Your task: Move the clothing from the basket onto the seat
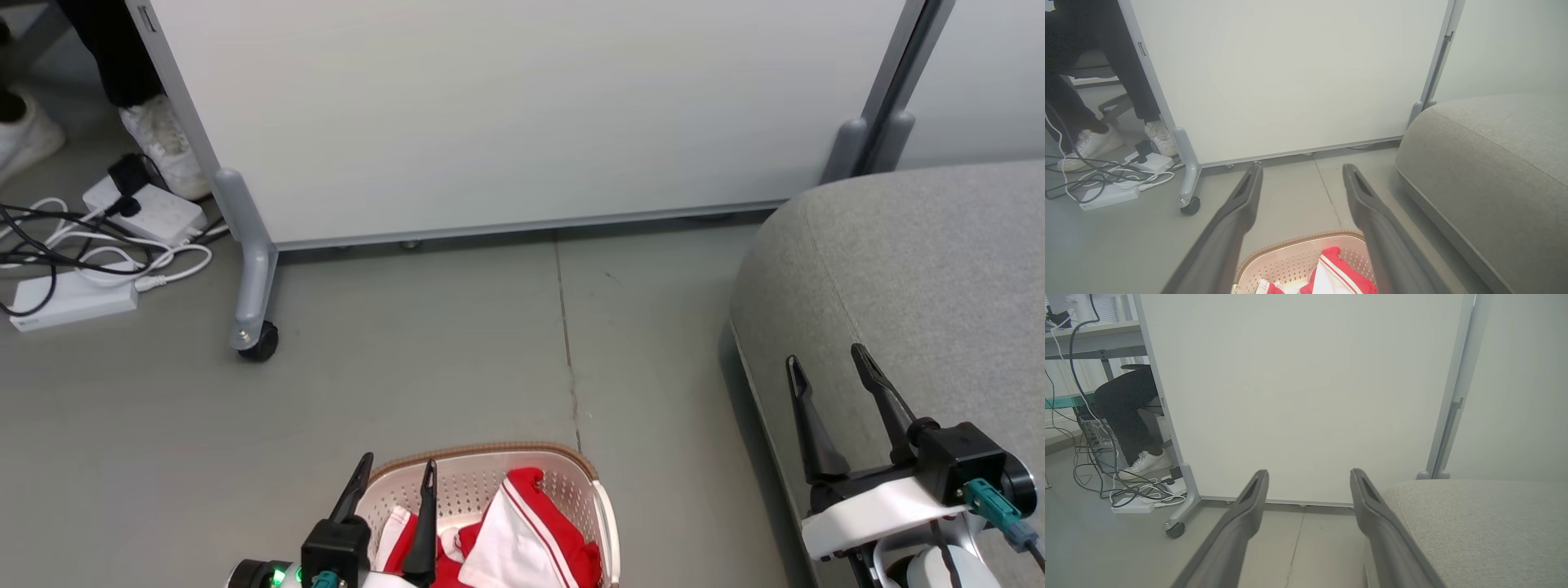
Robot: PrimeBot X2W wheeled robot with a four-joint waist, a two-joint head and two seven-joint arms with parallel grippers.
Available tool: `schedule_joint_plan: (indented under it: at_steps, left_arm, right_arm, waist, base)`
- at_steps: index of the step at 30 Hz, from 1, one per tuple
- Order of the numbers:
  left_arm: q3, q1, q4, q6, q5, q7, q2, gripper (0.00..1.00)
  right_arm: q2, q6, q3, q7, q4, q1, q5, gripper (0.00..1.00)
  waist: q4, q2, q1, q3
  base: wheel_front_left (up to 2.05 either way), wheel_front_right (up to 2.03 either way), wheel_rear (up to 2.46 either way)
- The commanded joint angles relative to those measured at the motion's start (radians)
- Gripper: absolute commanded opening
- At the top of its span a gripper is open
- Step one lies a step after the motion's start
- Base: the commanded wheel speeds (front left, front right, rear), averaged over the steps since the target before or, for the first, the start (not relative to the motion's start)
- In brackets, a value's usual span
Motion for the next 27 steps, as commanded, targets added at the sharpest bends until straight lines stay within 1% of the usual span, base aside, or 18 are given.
schedule_joint_plan:
  at_steps: [1, 5, 11, 12, 15, 17, 19, 27]
  left_arm:
    - [-0.008, -0.027, 0.025, -0.005, 0.007, -0.001, 0.004, 1.00]
    - [-0.035, -0.077, 0.101, -0.009, 0.029, -0.001, 0.004, 1.00]
    - [-0.091, -0.189, 0.260, -0.032, 0.044, -0.001, 0.005, 1.00]
    - [-0.091, -0.189, 0.260, -0.032, 0.044, -0.001, 0.005, 1.00]
    - [-0.123, -0.263, 0.355, -0.038, 0.055, -0.001, 0.005, 1.00]
    - [-0.153, -0.324, 0.431, -0.037, 0.084, -0.001, 0.005, 1.00]
    - [-0.177, -0.386, 0.508, -0.035, 0.107, -0.001, 0.005, 1.00]
    - [-0.252, -0.612, 0.801, -0.057, 0.175, -0.001, 0.006, 1.00]
  right_arm:
    - [-0.010, 0.002, -0.003, -0.007, 0.002, -0.004, -0.007, 1.00]
    - [-0.017, 0.002, -0.020, -0.007, -0.012, -0.024, -0.009, 1.00]
    - [-0.016, 0.002, -0.047, -0.006, -0.041, -0.046, -0.002, 1.00]
    - [-0.016, 0.002, -0.047, -0.006, -0.041, -0.046, -0.002, 1.00]
    - [-0.023, 0.002, -0.054, -0.006, -0.053, -0.056, -0.009, 1.00]
    - [-0.029, 0.002, -0.054, -0.006, -0.069, -0.074, -0.021, 1.00]
    - [-0.026, 0.002, -0.050, -0.006, -0.084, -0.087, -0.025, 1.00]
    - [-0.012, 0.002, -0.036, -0.006, -0.138, -0.135, -0.028, 1.00]
  waist:
    - [-0.011, 0.0000, 0.0000, 0.028]
    - [-0.029, 0.0000, 0.0000, 0.116]
    - [-0.051, 0.0000, 0.0000, 0.257]
    - [-0.051, 0.0000, 0.0000, 0.257]
    - [-0.060, 0.0000, 0.0000, 0.340]
    - [-0.067, 0.0000, 0.0000, 0.396]
    - [-0.076, 0.0000, 0.0000, 0.449]
    - [-0.105, 0.0000, 0.0000, 0.643]
  base:
    - [0.00, 0.00, 0.00]
    - [0.00, 0.00, 0.00]
    - [0.00, 0.00, 0.00]
    - [0.00, 0.00, 0.00]
    - [0.00, 0.00, 0.00]
    - [0.00, 0.00, 0.00]
    - [0.00, 0.00, 0.00]
    - [0.00, 0.00, 0.00]
